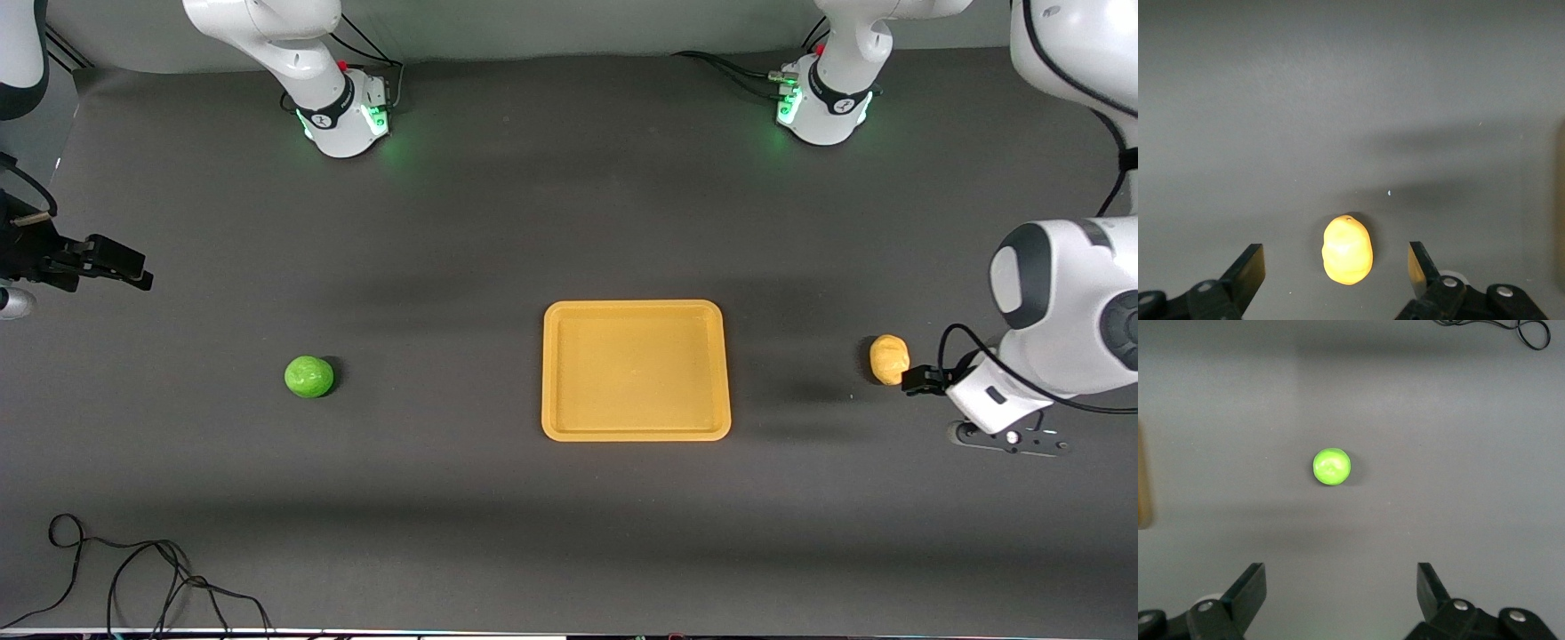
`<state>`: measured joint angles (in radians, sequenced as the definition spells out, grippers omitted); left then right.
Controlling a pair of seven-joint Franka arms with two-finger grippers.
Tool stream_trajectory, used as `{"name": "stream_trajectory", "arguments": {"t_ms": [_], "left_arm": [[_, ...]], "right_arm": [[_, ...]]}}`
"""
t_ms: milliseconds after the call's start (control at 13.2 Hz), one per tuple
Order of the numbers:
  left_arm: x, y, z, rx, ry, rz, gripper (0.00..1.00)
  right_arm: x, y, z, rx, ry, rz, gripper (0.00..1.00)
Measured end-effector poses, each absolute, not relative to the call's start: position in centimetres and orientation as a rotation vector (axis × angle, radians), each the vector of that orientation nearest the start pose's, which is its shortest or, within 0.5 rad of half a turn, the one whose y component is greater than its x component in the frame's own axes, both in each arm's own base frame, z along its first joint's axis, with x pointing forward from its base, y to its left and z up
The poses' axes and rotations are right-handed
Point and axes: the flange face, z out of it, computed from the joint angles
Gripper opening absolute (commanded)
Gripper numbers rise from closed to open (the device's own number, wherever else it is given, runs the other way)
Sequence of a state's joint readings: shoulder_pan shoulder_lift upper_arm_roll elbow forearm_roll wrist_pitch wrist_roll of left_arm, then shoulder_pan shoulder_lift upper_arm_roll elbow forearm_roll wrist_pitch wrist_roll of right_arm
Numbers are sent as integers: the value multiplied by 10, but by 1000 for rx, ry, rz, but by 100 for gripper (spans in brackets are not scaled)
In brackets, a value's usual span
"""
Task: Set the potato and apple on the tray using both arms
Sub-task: 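Move the left gripper down over the yellow potato, then close the left gripper on the potato and lift it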
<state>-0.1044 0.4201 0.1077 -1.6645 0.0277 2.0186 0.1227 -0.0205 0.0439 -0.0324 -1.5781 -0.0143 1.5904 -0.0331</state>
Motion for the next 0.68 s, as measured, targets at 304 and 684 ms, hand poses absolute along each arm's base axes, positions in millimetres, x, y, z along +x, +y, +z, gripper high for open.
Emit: {"name": "stream_trajectory", "arguments": {"t_ms": [304, 684], "left_arm": [[649, -3, 321, -3068, 222, 39, 96], [621, 7, 266, -3069, 212, -6, 96]], "right_arm": [[568, -31, 598, -3155, 30, 49, 100], [568, -31, 598, -3156, 29, 46, 100]]}}
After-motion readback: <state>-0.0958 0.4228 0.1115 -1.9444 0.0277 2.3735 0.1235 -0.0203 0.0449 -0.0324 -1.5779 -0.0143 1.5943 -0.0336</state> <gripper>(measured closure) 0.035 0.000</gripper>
